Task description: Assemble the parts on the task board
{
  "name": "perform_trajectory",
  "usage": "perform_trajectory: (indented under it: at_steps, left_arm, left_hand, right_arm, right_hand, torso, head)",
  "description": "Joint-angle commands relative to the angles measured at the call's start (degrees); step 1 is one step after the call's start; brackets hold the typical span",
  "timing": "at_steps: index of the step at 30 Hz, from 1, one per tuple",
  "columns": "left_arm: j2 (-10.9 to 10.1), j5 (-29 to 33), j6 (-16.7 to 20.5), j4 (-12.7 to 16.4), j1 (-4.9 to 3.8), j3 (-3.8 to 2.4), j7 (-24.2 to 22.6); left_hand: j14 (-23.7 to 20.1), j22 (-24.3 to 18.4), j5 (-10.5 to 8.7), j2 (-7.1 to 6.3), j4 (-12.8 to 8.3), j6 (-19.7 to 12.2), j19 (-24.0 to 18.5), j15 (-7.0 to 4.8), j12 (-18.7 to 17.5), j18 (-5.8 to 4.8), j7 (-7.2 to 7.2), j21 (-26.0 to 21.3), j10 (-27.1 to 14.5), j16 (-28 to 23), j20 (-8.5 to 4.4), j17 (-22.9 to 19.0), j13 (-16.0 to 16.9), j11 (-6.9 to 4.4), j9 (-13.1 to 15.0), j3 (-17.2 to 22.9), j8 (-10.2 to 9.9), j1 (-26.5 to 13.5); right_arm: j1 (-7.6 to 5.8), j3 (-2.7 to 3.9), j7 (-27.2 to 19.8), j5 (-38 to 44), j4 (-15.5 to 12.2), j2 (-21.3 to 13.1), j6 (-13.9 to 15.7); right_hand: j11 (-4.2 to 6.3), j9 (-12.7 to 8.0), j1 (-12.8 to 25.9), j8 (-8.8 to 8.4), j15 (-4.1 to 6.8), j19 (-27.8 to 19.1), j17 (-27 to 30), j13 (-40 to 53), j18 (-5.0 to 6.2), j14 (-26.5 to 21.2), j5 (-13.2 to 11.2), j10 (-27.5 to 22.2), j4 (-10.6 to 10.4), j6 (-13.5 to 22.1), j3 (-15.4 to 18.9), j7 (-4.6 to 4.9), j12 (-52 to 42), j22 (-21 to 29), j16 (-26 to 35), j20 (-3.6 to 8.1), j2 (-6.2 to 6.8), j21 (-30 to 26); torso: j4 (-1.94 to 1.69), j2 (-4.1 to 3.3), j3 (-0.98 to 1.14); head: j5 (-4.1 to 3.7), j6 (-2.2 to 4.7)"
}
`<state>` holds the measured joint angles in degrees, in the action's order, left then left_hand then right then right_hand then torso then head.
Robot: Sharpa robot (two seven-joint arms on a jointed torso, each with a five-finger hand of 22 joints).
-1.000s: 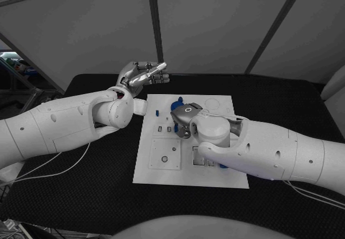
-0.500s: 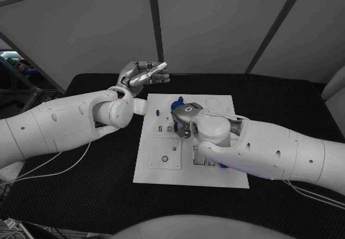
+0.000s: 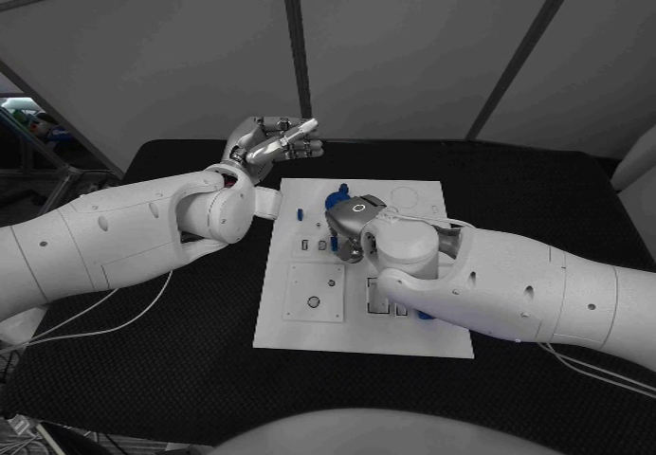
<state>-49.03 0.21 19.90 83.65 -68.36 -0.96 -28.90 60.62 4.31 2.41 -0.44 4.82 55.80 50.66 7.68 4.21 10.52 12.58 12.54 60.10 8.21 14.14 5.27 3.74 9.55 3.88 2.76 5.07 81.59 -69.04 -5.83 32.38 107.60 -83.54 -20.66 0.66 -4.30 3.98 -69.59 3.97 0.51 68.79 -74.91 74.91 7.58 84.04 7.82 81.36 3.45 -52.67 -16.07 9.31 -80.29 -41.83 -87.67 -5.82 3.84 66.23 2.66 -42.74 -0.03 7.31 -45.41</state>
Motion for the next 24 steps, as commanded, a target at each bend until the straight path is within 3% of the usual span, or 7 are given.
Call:
perform_trajectory:
  at_steps: [1, 4, 9, 13, 18, 24]
  left_arm:
    - [0.1, -0.1, -0.4, 0.0, -0.06, -0.05, -0.1]
    - [0.1, -0.1, -0.4, 0.0, -0.04, -0.05, 0.0]
    - [-0.2, -1.0, 0.1, -0.3, -0.02, -0.05, 1.1]
    - [-0.7, -3.6, -0.2, -0.6, -0.01, -0.05, 3.1]
    - [-1.3, -7.1, -1.1, -1.1, -0.02, -0.05, 5.7]
    - [-2.4, -14.5, -4.2, -1.2, -0.09, -0.07, 11.5]
  left_hand:
    - [0.4, -0.1, 0.28, 0.53, -0.3, 0.4, 0.5, -0.13, -0.3, 0.0, -0.03, -0.2, 0.3, -0.3, -0.03, -0.1, 0.0, 0.22, -0.1, -0.1, -0.3, -0.1]
    - [0.4, -0.1, 0.28, 0.53, -0.3, 0.4, 0.5, -0.13, -0.3, 0.0, -0.03, -0.2, 0.3, -0.3, -0.03, -0.1, 0.0, 0.22, -0.1, -0.1, -0.3, -0.1]
    - [1.1, -0.1, 0.28, 0.46, -0.6, 0.6, 0.9, -0.28, -0.3, 0.05, -0.16, -0.1, 0.5, -0.1, -0.12, 0.1, 0.0, 0.12, -0.1, -0.3, -0.4, -0.1]
    - [8.5, 1.1, 0.32, 0.03, -0.6, 2.1, 6.3, -2.56, 1.2, 0.17, -1.17, 2.8, 5.0, 3.9, -2.15, 2.1, 0.5, -1.52, 0.1, -1.4, -0.2, -1.4]
    - [16.1, 2.6, 0.36, -0.17, -0.3, 4.5, 11.8, -5.05, 2.8, 0.21, -2.5, 6.1, 10.3, 9.1, -4.57, 5.1, 1.1, -3.44, 0.3, -2.5, 0.5, -2.4]
    - [24.8, 5.8, 0.37, -0.16, 1.0, 7.4, 20.4, -8.58, 6.4, 0.08, -5.33, 12.6, 18.7, 19.9, -8.26, 12.0, 3.0, -6.59, 0.7, -4.4, 1.2, -4.5]
  right_arm:
    - [-0.07, 0.0, -0.3, -0.1, -0.2, -0.1, 0.8]
    - [-0.06, -0.01, -0.8, -0.1, -0.6, -0.6, 2.4]
    - [-0.06, -0.01, -6.1, -0.9, -1.2, -2.5, 10.5]
    - [-0.06, -0.01, -12.9, -4.5, -1.8, -5.1, 17.3]
    - [-0.07, 0.0, -19.6, -8.8, -3.2, -8.5, 22.3]
    - [-0.06, 0.01, -29.1, -17.4, -5.8, -13.9, 28.2]
  right_hand:
    - [-0.09, -0.1, 0.1, -0.32, -0.53, -0.4, -9.4, 2.3, 0.68, 4.5, -0.2, -0.5, -0.4, 0.4, 0.1, 0.07, 0.3, 0.1, 0.3, -0.18, 0.72, -0.3]
    - [-0.12, -0.1, 0.1, -0.29, -0.56, -0.5, -9.2, 2.2, 0.7, 4.4, -0.3, -0.6, -0.4, 0.6, 0.2, 0.1, 0.3, 0.3, 0.4, -0.2, 0.84, -0.4]
    - [-0.07, 0.0, 0.1, -0.16, -0.7, -1.6, -7.2, 1.8, 1.11, 3.9, -0.3, -0.9, -1.2, 2.0, 0.7, -0.08, 0.6, 2.5, 1.4, -0.1, 2.06, -1.8]
    - [0.34, 0.2, -1.1, 0.22, -0.39, -4.5, -3.9, -0.4, 1.93, 3.0, -0.5, -2.6, -2.5, 2.8, 0.6, -0.56, 2.5, 8.0, 3.4, 0.27, 2.89, -5.4]
    - [0.39, 0.4, -2.3, 0.66, -0.36, -6.5, -1.1, -2.5, 2.55, 2.3, -0.5, -4.1, -3.5, 2.8, 0.5, -0.56, 4.1, 12.4, 5.3, 0.37, 3.41, -8.3]
    - [0.82, 1.3, -4.1, 3.03, -0.12, -8.4, 4.4, -6.8, 3.06, 0.9, -0.5, -7.0, -4.3, -1.1, -0.2, -0.87, 7.9, 16.6, 9.4, 0.62, 3.25, -12.0]
  torso:
    - [0.02, 0.02, 0.0]
    - [-0.02, 0.02, 0.01]
    - [0.13, 0.09, 0.04]
    - [0.08, 0.15, 0.02]
    - [0.13, 0.17, 0.05]
    - [0.12, 0.47, 0.07]
  head:
    - [-0.11, -0.02]
    - [-0.25, 0.0]
    - [0.09, 0.18]
    - [0.02, 0.63]
    - [0.07, 0.95]
    - [-0.19, 1.68]
